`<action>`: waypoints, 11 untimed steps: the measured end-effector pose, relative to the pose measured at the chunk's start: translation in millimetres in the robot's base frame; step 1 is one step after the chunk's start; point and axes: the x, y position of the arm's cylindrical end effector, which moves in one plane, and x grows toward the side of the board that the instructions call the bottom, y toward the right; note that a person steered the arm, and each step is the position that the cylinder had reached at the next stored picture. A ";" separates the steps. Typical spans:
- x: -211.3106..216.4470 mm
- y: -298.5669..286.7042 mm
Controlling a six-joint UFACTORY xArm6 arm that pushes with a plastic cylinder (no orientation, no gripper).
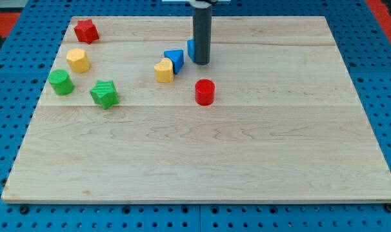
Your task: Move the blue cube to the top center
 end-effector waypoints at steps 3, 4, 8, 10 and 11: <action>-21.9 9.7; -34.2 25.5; -39.8 -20.8; -32.8 -40.6; -9.3 -84.8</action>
